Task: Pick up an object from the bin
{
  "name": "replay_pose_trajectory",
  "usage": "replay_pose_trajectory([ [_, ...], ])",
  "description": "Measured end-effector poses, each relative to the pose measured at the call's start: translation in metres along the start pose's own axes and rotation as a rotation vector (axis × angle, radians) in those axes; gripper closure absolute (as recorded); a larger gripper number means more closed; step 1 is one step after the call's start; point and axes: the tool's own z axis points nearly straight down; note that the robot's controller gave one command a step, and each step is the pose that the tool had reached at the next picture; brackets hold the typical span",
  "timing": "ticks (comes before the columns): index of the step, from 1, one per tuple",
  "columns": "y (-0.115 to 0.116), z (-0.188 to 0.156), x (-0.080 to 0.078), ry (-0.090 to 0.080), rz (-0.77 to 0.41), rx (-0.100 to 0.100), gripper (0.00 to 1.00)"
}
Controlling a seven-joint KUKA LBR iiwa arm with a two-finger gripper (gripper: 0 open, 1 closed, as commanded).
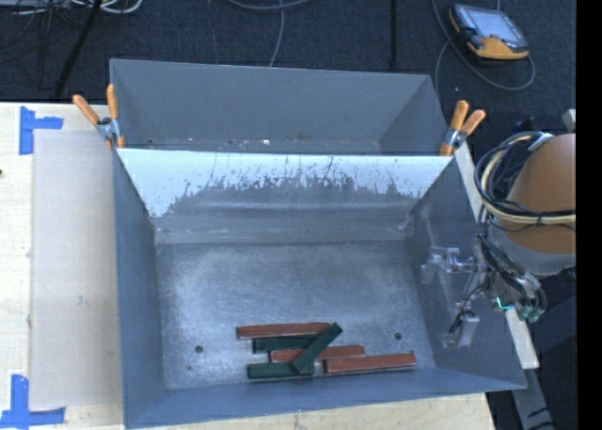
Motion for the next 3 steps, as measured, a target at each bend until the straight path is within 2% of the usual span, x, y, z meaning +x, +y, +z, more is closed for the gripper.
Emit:
replay_pose_trajectory([
  [1, 0.07, 0.113, 0.005, -0.023, -0.172, 0.004, 0.0],
  [2, 0.123, 0.082, 0.012, -0.012, -0.203, 0.0, 0.0],
  [3, 0.094, 0.061, 0.01, -0.012, -0.186, 0.003, 0.0],
])
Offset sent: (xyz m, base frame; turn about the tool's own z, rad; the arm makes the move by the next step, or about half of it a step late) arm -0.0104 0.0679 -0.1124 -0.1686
